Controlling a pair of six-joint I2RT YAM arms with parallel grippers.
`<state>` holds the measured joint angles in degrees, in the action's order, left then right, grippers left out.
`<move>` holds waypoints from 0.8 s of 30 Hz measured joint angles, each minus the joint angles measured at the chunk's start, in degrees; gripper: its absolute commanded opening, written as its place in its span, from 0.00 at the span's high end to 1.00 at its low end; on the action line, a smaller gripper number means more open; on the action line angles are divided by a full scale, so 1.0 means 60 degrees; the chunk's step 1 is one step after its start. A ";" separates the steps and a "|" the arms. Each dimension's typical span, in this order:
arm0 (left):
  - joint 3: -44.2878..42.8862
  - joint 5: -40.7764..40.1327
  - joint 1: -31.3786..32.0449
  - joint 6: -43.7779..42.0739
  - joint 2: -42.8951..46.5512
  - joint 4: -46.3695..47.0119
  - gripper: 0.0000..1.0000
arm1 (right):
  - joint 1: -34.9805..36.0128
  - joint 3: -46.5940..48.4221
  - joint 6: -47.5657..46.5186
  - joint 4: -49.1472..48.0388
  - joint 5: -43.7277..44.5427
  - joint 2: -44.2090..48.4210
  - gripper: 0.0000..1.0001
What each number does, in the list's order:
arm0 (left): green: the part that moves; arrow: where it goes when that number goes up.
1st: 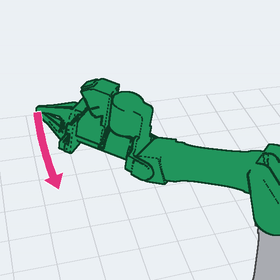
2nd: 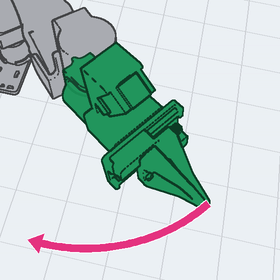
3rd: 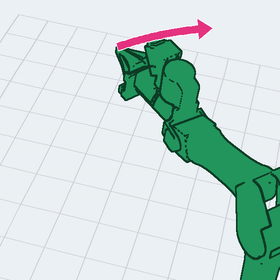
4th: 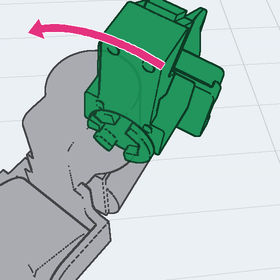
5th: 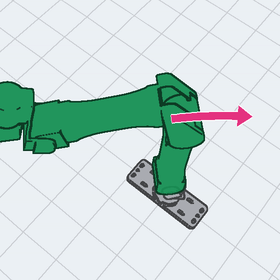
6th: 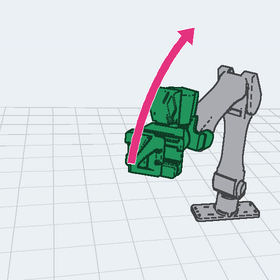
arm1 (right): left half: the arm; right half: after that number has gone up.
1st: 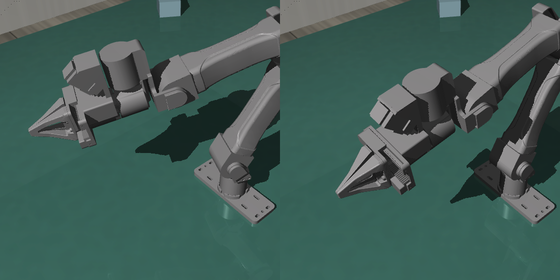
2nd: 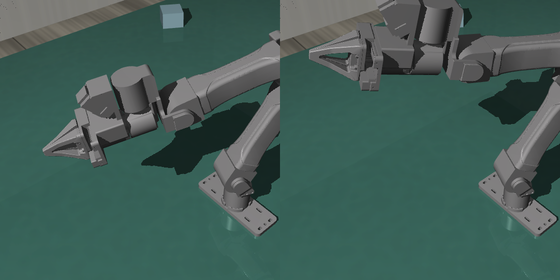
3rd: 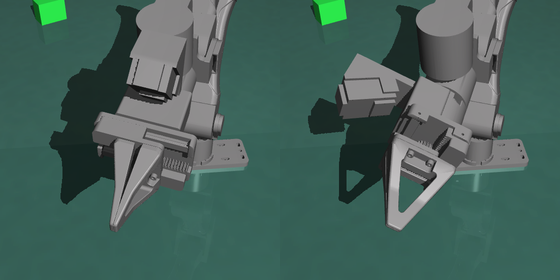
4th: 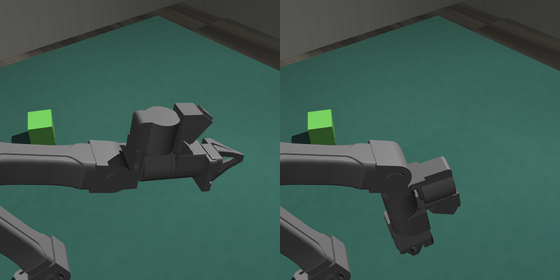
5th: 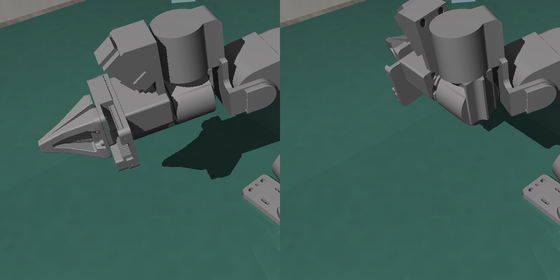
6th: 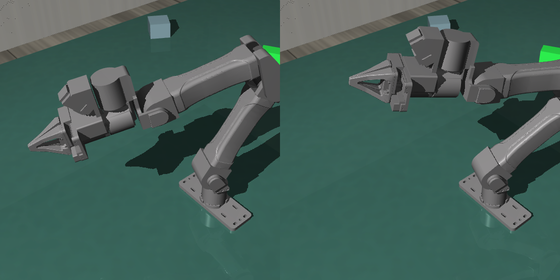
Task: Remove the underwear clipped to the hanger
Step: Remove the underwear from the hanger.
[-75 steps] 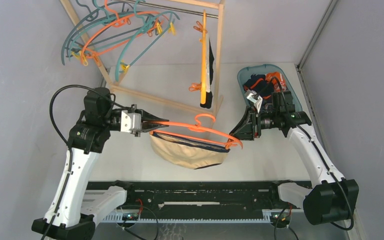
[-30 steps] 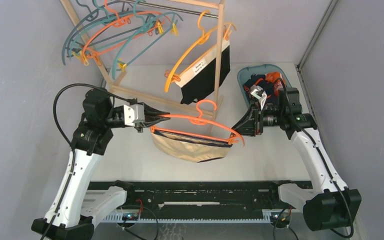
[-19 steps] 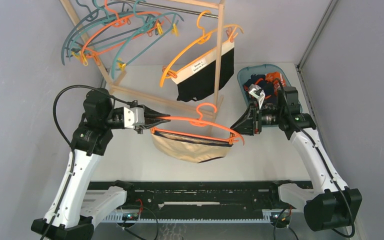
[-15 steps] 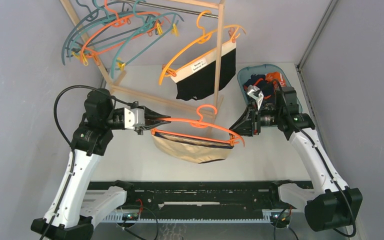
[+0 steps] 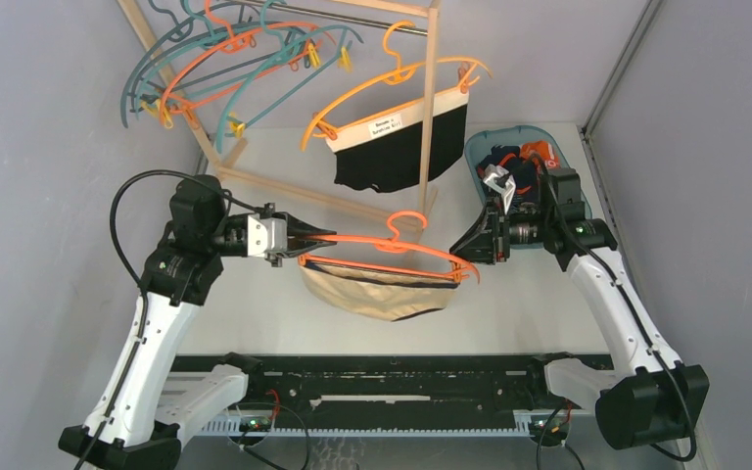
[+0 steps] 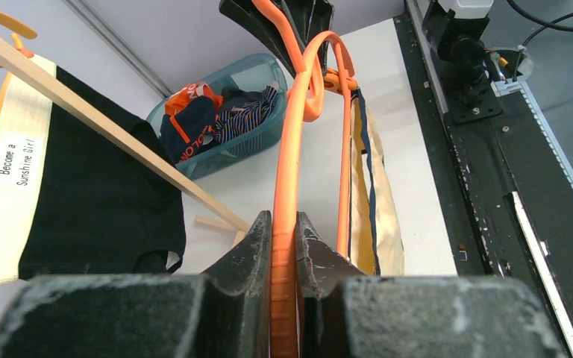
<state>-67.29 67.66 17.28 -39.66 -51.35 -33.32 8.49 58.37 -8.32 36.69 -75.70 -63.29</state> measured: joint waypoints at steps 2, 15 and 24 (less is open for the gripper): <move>0.0000 -0.0051 0.0011 0.0004 0.0000 -0.0015 1.00 | -0.0109 0.0015 0.0007 0.0033 0.0080 0.0026 1.00; 0.0000 -0.0288 0.0022 0.0375 0.0102 0.0131 1.00 | -0.0211 0.0055 -0.0138 0.0641 0.0758 0.0215 1.00; 0.0000 -0.0361 0.0022 0.0503 0.0127 0.0219 1.00 | -0.0510 0.0055 0.1005 -0.0517 0.0962 0.0463 1.00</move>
<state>-67.29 65.49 17.41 -36.64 -50.59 -32.01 5.43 58.70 -2.28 33.58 -69.93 -60.51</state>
